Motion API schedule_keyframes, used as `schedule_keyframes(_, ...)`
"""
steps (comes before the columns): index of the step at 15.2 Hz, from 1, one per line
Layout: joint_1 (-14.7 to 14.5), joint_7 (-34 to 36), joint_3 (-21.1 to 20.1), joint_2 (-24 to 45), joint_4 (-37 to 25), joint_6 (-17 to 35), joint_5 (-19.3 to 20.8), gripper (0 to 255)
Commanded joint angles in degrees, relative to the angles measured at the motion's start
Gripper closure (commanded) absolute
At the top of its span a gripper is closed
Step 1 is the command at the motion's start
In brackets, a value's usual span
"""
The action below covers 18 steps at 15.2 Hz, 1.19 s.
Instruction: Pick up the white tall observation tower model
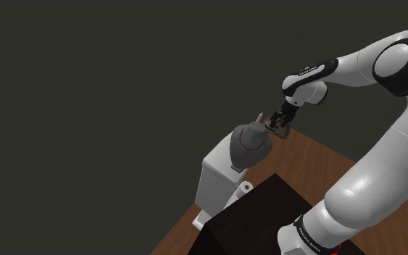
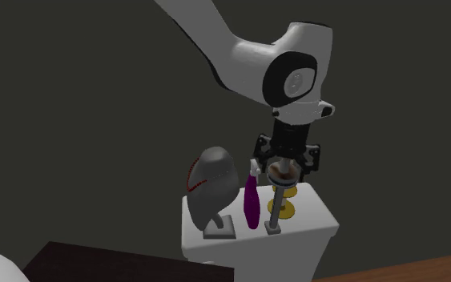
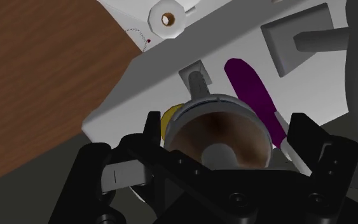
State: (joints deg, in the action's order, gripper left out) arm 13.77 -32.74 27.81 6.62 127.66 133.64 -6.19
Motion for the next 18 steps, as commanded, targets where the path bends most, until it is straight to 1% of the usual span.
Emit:
schedule_keyframes(1, 0.2, -0.8, -0.1, 1.2, 0.5, 1.5, -0.9, 0)
schedule_keyframes(3, 0.4, -1.6, -0.4, 2.7, 1.0, 3.3, -2.1, 0)
schedule_keyframes(5, 0.4, -1.6, -0.4, 2.7, 1.0, 3.3, -2.1, 0)
schedule_keyframes(6, 0.4, -1.6, -0.4, 2.8, 1.0, 3.3, -2.2, 255)
schedule_keyframes(15, 0.4, -1.6, -0.4, 2.7, 1.0, 3.3, -2.1, 255)
schedule_keyframes(18, 0.1, -0.6, -0.1, 1.0, 0.4, 1.2, -0.7, 255)
